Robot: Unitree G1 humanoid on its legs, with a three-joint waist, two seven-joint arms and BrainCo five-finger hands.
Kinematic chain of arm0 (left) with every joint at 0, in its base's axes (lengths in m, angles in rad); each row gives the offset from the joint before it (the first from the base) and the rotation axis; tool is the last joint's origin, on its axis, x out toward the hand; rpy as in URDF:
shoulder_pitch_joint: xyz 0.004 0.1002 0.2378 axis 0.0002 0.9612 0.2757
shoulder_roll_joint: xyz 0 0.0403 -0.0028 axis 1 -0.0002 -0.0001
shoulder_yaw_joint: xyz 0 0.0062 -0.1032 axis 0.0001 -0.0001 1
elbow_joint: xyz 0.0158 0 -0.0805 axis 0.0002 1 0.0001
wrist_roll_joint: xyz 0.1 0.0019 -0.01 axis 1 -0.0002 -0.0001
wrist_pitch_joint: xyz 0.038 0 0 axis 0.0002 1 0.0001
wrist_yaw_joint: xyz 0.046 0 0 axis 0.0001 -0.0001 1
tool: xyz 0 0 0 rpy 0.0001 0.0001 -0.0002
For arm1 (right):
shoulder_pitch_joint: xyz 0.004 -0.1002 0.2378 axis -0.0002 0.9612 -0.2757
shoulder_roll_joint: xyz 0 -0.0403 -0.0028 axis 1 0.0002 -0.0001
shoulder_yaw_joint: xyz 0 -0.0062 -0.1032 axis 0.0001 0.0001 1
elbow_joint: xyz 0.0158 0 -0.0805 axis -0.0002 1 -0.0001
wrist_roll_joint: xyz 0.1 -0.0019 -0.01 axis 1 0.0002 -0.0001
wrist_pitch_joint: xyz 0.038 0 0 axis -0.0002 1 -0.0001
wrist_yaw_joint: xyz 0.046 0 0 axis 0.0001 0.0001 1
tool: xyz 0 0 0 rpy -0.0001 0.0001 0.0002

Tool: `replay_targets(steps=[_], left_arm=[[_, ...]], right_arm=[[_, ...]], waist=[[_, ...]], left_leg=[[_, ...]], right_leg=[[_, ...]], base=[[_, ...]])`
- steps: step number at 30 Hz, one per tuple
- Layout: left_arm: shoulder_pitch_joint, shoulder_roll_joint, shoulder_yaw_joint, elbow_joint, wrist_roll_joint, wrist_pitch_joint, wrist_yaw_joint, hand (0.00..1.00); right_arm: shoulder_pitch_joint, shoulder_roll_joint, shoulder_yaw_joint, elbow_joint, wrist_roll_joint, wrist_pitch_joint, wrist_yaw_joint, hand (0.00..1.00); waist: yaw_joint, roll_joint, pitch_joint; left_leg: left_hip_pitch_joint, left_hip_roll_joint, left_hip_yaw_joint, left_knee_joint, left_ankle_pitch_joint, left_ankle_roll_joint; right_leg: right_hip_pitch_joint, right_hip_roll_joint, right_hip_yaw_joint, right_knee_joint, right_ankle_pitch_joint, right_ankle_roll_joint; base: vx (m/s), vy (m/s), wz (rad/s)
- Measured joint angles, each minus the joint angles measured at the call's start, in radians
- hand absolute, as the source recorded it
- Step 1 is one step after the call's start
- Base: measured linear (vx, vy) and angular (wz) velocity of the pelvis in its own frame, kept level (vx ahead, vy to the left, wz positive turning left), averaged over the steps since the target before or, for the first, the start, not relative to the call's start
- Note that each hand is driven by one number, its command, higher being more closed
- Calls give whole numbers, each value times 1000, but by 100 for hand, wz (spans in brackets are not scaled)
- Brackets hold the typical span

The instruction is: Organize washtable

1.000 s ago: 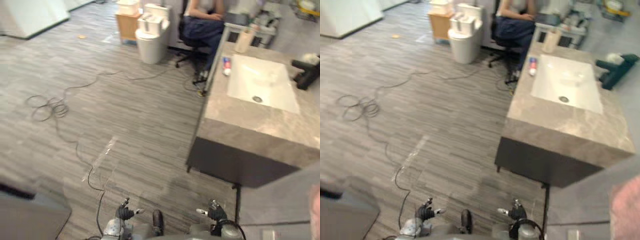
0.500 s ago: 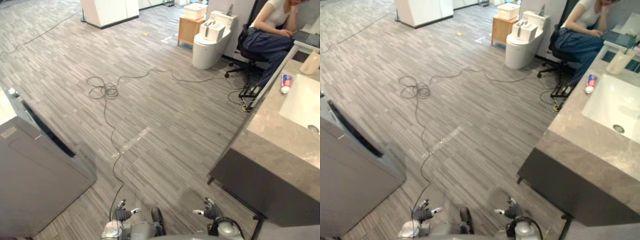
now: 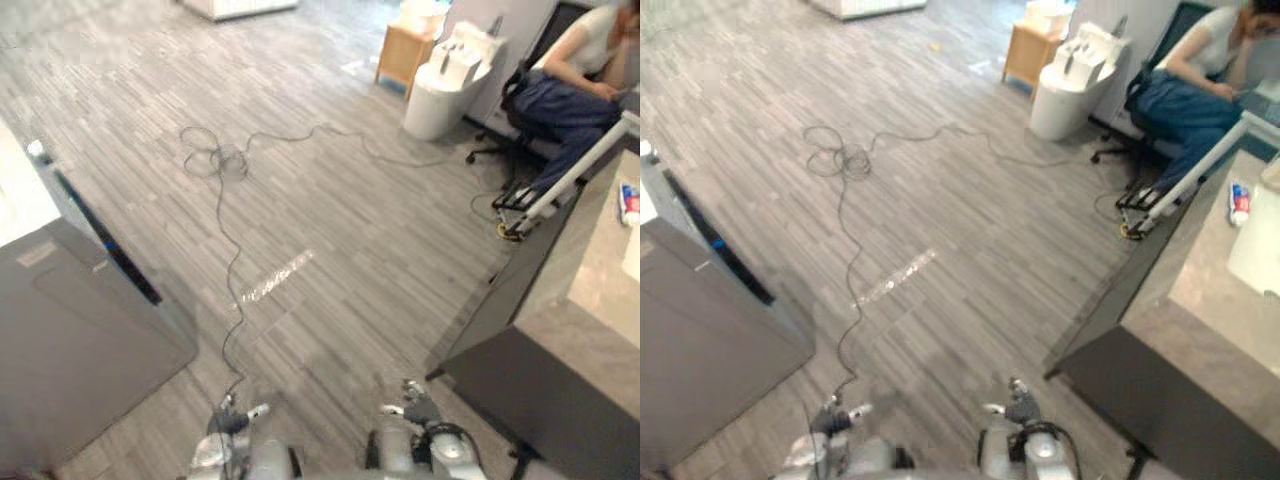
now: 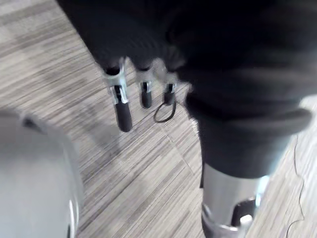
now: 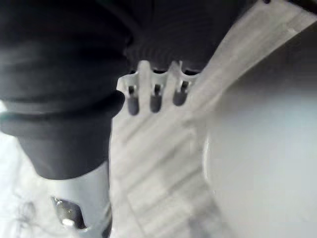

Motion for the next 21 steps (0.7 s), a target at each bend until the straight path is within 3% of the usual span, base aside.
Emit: replay_targets(steps=[2, 4, 5, 6, 7, 8, 9, 10, 13, 14, 15, 16, 18, 19, 21], left_arm=[[1, -32, 3, -14, 4, -3, -3, 0], [4, -68, 5, -34, 5, -2, -1, 0], [1, -78, 8, -39, 4, -2, 0, 0], [-3, -83, 8, -40, 4, -1, 0, 0], [2, -105, 11, -69, 2, 1, 0, 0], [12, -112, 18, -97, 0, -2, 0, 0], [20, -113, 17, -103, 0, -4, 1, 0], [21, -114, 17, -114, -1, -7, 0, 0], [17, -118, 18, -129, -3, -18, 0, 0], [15, -118, 18, -128, -7, -32, 0, 0], [20, -129, 20, -122, -14, -36, 2, 0], [17, -125, 25, -113, -18, -38, 2, 0], [6, -102, 61, -109, -18, -41, 3, 0], [5, -98, 61, -109, -18, -40, 2, 0], [5, -85, 63, -101, -17, -33, 4, 0]], right_arm=[[32, 0, -35, -15, 35, -9, -1, 0], [40, -17, -40, -27, 42, -7, 2, 0], [41, -15, -39, -28, 48, 0, -1, 0], [42, -16, -40, -34, 58, 0, -4, 0], [42, -46, -34, -52, 60, 2, -4, 0], [41, -50, -32, -53, 65, 4, -5, 0], [41, -50, -32, -50, 73, 7, -7, 0], [28, -43, -33, -45, 86, 11, -13, 0], [-3, -21, -35, -45, 87, 11, -25, 0], [-15, -13, -34, -45, 87, 10, -26, 0], [-19, -14, -31, -43, 87, 8, -25, 0], [-19, -12, -25, -40, 87, 8, -26, 0], [-5, 31, 7, -38, 85, 7, -23, 0], [5, 37, 11, -39, 84, 7, -24, 0], [29, 42, 25, -39, 76, 9, -20, 0]], waist=[[-24, 8, -5], [-23, 41, -23], [-25, 46, -24], [-29, 48, -24], [-28, 104, -13], [-11, 105, -8], [2, 109, -11], [15, 105, -11], [33, 102, -10], [36, 102, -10], [42, 116, -12], [44, 114, -14], [42, 60, -22], [46, 50, -25], [66, 34, -26]], left_leg=[[80, -57, -51, -168, 73, -4], [90, -68, -85, -182, 82, -7], [48, -60, -76, -76, 67, -33], [16, -48, -65, 15, 58, -50], [-76, 40, -1, 302, 92, -107], [-130, 98, 34, 441, 128, -107], [-147, 116, 46, 474, 114, -101], [-188, 114, 53, 434, 62, -73], [-285, 100, 35, 249, 65, -73], [-321, 79, -28, 112, 104, -98], [-303, 86, -94, -58, 255, -110], [-290, 82, -76, -58, 307, -60], [-280, 61, -33, -17, 221, -55], [-276, 60, -19, -4, 206, -48], [-190, 63, 62, -2, 151, -25]], right_leg=[[7, 4, -48, -52, 21, -33], [15, 28, -111, -117, 36, -57], [53, 53, -125, -179, 93, -80], [82, 58, -119, -203, 153, -76], [166, 81, -148, -245, 174, -66], [223, 85, -142, -277, 173, -66], [259, 85, -134, -299, 174, -67], [317, 65, -111, -343, 174, -67], [345, 21, -77, -366, 172, -67], [356, 2, -53, -374, 164, -56], [370, 7, -15, -389, 145, -28], [387, -1, 3, -398, 132, -7], [374, -32, 55, -380, 148, -18], [365, -39, 65, -358, 154, -19], [290, -60, 144, -160, 183, 20]], base=[[311, 27, 98], [460, 3, 109], [445, -40, 123], [478, -65, 132], [394, -48, 85], [425, -22, 47], [467, 30, -10], [457, 34, -18], [363, 106, -36], [317, 243, -68], [400, 348, -76], [417, 366, -77], [366, 303, -49], [331, 233, -58], [328, 196, -90]])
